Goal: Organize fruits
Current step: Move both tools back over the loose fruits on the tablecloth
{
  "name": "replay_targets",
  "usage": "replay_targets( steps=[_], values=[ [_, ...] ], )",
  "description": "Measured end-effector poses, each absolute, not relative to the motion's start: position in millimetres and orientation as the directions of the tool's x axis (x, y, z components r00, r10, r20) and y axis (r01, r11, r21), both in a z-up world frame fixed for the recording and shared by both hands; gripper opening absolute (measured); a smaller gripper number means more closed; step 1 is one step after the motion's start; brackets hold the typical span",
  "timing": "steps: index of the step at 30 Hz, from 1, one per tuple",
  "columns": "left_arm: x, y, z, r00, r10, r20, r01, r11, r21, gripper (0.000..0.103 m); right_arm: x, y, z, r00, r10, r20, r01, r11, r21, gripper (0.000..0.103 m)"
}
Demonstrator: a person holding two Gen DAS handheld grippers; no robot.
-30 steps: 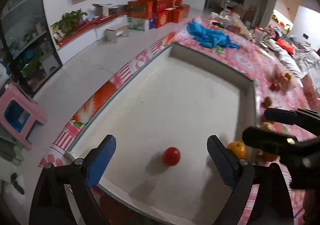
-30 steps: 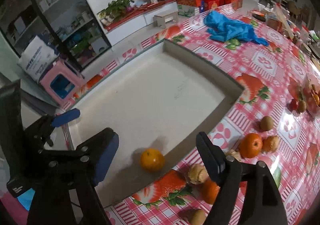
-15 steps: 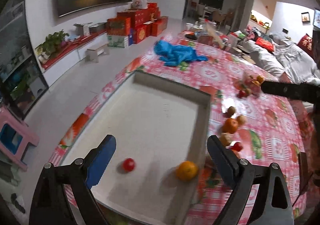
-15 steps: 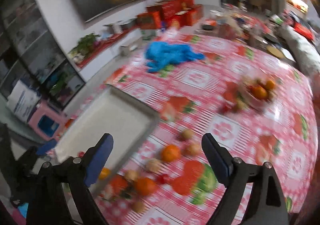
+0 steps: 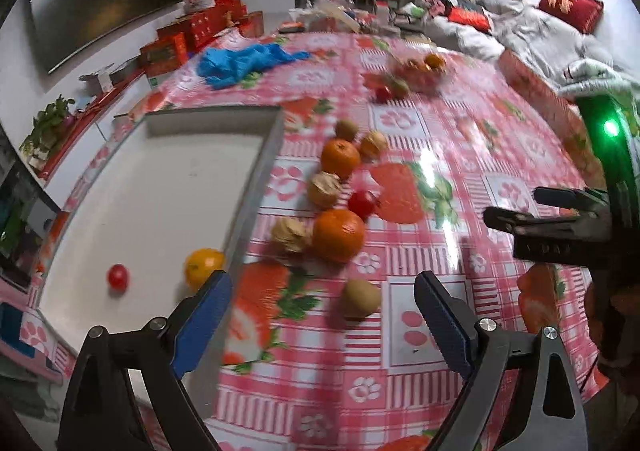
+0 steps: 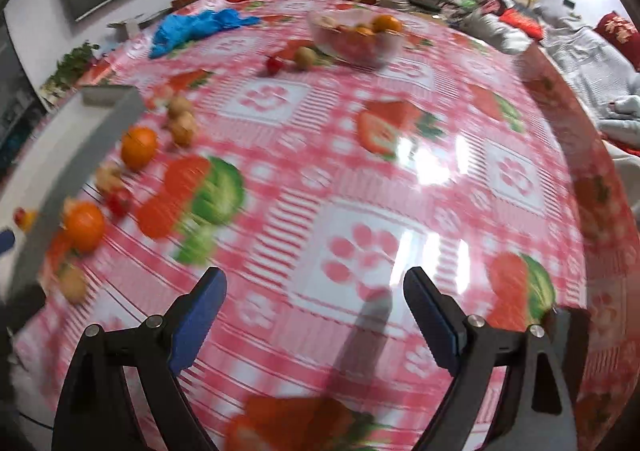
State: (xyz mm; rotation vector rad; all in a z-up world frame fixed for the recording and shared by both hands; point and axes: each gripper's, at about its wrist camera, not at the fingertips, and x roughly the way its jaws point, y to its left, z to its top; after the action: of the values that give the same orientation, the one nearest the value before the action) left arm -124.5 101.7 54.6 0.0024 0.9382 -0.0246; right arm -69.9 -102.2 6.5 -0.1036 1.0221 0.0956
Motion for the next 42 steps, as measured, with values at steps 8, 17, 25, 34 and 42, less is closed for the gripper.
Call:
replay_targets(
  steps=[8,17,25,34,42],
  values=[
    [-98.2,87.2,29.0,0.54,0.017,-0.842,-0.035,0.999,-0.002,0.093,-90.1,-118.8,-7.2,0.552,0.04,-0.833,-0.098,0.995,-0.017,0.103],
    [-68.2,75.3,6.7,0.511,-0.017,-0.859,-0.036,0.998,-0.041,0.093,-90.8,-118.6,-9.4,0.559,0.04,-0.828,-0.094,0.996,-0.015,0.103],
    [-81.7,72.0,36.7,0.583,-0.18,-0.792,0.06,0.982,-0.179,0.093,-92.2,-119.3,-9.3,0.561,0.041,-0.827,-0.093,0.996,-0.014,0.103],
    [-102.8,100.9,30.9,0.574,-0.098,-0.813,-0.015,0.991,-0.13,0.093,-89.7,-117.8,-9.1,0.571,0.029,-0.82,-0.076,0.997,-0.018,0.103],
    [-81.8,98.0,26.5,0.561,-0.082,-0.824,-0.014,0.994,-0.109,0.093,-89.5,-118.1,-9.0,0.571,0.029,-0.82,-0.076,0.997,-0.018,0.103]
  ],
)
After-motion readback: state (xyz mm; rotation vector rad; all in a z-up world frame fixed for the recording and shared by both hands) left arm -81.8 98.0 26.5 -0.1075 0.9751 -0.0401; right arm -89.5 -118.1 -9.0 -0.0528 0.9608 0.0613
